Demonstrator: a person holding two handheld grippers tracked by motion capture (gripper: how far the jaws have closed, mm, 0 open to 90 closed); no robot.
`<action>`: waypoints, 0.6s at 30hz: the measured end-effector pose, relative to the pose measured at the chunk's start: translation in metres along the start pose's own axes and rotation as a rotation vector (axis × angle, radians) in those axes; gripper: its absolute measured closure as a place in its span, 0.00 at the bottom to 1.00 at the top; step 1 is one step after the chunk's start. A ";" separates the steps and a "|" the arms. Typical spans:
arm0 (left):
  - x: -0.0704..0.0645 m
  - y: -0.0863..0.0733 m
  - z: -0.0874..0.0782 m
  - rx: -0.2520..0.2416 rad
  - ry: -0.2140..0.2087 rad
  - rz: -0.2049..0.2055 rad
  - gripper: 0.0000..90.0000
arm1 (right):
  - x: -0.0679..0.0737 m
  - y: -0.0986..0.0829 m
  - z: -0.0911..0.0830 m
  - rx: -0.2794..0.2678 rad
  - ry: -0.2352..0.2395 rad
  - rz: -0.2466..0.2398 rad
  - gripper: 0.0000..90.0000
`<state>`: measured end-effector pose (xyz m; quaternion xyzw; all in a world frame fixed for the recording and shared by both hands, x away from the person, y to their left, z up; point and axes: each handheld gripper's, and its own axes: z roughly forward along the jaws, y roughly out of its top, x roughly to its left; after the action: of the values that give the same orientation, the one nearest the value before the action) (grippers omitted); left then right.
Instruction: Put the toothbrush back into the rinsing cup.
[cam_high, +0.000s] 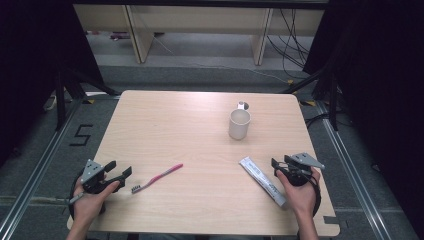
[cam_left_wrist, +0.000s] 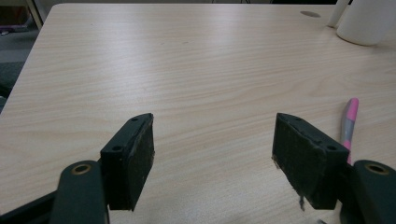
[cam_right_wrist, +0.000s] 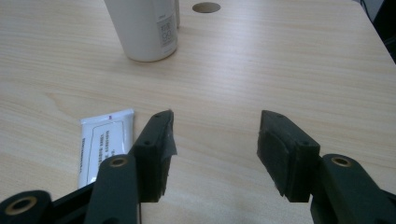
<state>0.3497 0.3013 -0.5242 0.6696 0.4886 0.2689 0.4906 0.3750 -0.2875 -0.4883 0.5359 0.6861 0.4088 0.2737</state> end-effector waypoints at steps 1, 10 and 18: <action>0.000 0.000 0.000 0.003 0.003 -0.004 0.33 | 0.000 0.001 -0.001 0.015 -0.012 0.000 0.52; -0.001 0.000 0.001 0.016 0.013 0.004 0.33 | -0.004 0.015 -0.007 0.113 -0.001 0.004 0.55; -0.005 0.001 0.004 0.026 0.018 0.036 0.34 | -0.003 0.034 -0.008 0.365 -0.007 -0.030 0.62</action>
<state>0.3516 0.2953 -0.5244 0.6821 0.4845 0.2772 0.4724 0.3869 -0.2890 -0.4553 0.5680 0.7557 0.2717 0.1804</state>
